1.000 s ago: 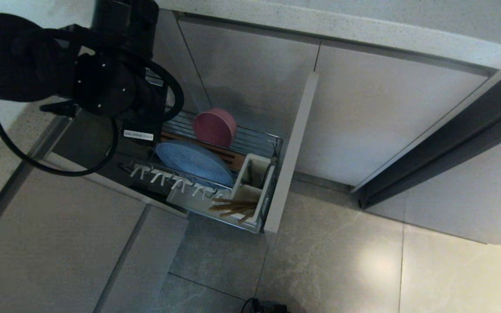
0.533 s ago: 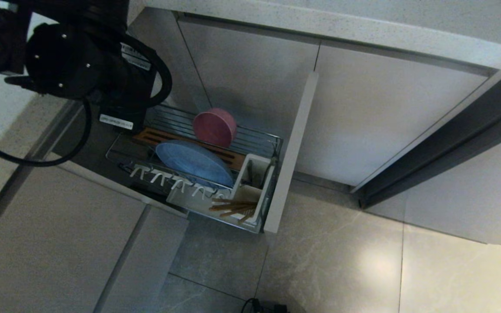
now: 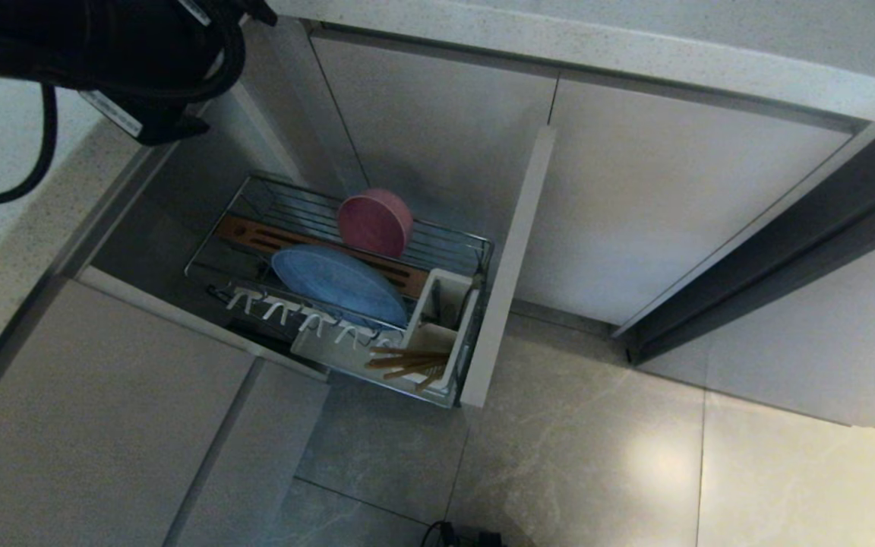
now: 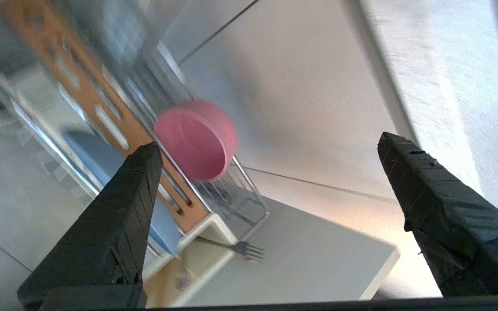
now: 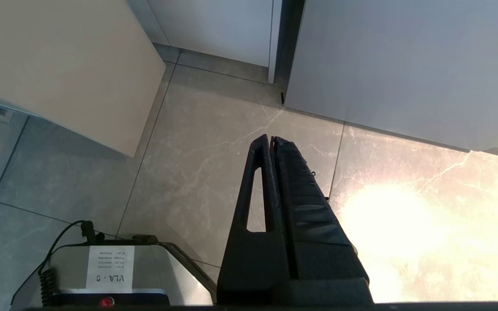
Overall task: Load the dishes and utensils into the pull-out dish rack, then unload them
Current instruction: Take the plate out of the cupboard
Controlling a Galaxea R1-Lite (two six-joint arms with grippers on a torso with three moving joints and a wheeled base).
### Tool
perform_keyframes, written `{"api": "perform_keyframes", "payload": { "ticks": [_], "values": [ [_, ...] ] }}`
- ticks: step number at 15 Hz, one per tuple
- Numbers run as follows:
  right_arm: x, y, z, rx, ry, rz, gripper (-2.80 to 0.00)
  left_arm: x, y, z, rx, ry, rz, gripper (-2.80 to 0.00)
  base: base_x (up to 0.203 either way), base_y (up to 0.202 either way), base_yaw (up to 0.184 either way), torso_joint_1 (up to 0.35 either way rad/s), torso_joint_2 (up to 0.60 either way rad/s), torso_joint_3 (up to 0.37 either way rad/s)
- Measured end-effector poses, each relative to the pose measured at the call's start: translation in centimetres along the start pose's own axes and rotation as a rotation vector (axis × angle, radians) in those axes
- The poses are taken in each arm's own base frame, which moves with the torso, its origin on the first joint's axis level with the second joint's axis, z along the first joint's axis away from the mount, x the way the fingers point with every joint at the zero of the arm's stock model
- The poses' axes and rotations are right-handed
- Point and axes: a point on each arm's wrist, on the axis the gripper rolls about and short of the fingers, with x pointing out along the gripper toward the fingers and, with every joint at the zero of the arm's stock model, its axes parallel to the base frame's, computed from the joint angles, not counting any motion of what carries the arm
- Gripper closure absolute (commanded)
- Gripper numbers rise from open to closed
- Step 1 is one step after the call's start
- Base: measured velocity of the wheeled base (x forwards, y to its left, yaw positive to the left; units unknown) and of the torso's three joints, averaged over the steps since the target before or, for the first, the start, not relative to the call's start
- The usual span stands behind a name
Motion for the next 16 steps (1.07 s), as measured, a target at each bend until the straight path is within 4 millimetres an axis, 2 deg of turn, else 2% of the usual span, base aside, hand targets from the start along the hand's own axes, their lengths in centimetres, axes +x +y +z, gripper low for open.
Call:
{"api": "perform_keyframes", "payload": {
  "ticks": [4,8,13,16],
  "values": [
    [0.0,0.0,0.0,0.000,0.000,0.000,0.00,-3.4,0.4,2.7,0.127,-0.035,-0.074,0.00,0.000,0.000,0.000,0.000,0.00,0.000],
    [0.0,0.0,0.0,0.000,0.000,0.000,0.00,-8.1,1.8,6.2,0.210,-0.073,-0.195,0.00,0.000,0.000,0.000,0.000,0.00,0.000],
    [0.0,0.0,0.0,0.000,0.000,0.001,0.00,-14.4,6.1,10.3,0.377,-0.144,-0.249,0.00,0.000,0.000,0.000,0.000,0.00,0.000],
    [0.0,0.0,0.0,0.000,0.000,0.000,0.00,-19.6,8.9,10.2,0.457,-0.135,-0.284,0.00,0.000,0.000,0.000,0.000,0.00,0.000]
  ]
}}
